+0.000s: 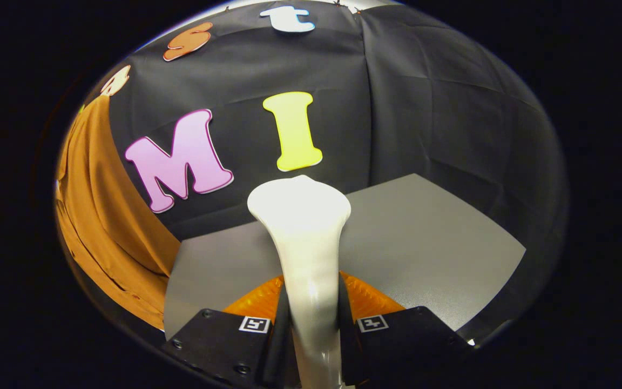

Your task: Iron the clothes twice with a garment steamer, once on the left side and once on the right side.

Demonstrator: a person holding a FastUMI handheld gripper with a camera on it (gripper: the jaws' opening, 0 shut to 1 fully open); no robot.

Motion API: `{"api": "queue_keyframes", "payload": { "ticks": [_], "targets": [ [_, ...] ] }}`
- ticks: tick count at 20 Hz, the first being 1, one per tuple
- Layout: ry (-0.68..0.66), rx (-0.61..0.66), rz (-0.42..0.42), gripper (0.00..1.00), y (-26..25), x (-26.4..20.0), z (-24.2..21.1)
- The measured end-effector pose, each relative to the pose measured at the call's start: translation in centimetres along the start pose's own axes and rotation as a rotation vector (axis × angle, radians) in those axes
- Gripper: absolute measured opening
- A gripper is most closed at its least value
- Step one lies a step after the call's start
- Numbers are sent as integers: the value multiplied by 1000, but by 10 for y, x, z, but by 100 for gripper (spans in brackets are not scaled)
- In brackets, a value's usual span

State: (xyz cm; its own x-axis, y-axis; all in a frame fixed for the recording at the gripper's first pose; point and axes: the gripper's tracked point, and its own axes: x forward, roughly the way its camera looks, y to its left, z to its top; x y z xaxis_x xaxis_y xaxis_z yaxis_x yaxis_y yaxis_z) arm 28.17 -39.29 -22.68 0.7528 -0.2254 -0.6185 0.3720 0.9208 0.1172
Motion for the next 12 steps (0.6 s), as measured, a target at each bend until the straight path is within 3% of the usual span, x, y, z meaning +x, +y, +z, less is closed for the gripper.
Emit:
{"api": "queue_keyframes", "payload": {
  "ticks": [6,12],
  "targets": [
    [-191,37,43,44,22,-60,29],
    [-373,-44,134,43,95,-133,48]
  ]
}}
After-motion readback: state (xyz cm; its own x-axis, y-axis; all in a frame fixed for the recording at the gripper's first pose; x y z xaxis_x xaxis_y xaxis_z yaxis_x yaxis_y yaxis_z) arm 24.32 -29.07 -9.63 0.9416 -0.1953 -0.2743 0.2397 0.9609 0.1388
